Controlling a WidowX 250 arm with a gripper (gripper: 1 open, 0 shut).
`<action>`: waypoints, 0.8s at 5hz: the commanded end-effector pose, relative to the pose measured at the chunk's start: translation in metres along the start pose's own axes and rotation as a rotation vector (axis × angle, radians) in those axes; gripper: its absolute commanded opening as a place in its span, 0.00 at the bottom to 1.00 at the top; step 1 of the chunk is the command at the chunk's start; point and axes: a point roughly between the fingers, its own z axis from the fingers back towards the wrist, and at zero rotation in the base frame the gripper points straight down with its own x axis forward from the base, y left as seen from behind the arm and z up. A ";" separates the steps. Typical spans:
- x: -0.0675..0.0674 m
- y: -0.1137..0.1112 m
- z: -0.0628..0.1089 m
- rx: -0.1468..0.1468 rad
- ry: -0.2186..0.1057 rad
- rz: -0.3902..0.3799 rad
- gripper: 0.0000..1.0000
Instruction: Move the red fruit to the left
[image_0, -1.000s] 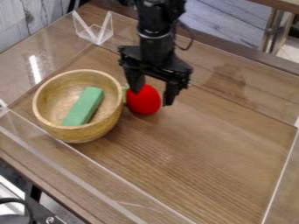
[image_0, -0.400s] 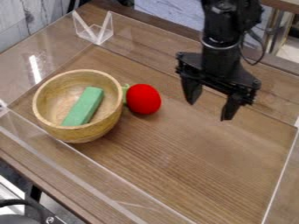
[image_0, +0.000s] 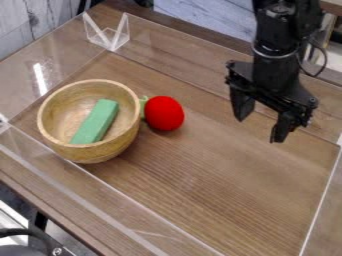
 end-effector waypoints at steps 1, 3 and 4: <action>0.013 0.001 0.001 -0.006 -0.045 -0.061 1.00; 0.013 0.003 0.003 0.005 -0.027 -0.069 1.00; 0.014 0.003 0.010 0.010 -0.028 -0.060 1.00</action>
